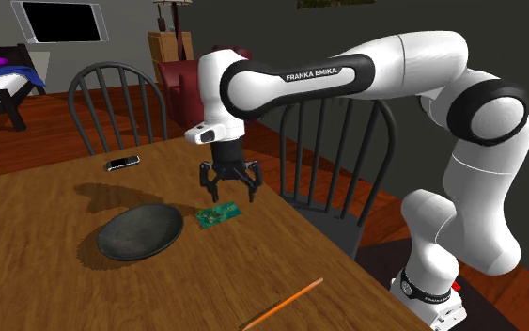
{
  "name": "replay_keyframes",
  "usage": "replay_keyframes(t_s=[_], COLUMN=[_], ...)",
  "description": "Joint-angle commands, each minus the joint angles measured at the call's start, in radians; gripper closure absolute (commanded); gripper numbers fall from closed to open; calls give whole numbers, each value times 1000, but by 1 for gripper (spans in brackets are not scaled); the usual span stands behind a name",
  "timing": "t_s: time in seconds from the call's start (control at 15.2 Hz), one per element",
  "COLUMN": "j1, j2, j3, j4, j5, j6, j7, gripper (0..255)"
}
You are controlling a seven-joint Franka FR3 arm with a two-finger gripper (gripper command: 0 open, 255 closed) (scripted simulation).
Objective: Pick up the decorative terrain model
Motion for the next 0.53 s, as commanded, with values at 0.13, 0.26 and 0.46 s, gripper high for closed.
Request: replay_keyframes(t_s=[0.13, 0.26, 0.46], j1=[-59, -81, -76], j2=[223, 270, 268], j3=[0, 14, 16], j4=[233, 279, 235], j5=[147, 175, 174], j6=[-88, -100, -60], j7=[-236, -280, -288], gripper=[0, 0, 0])
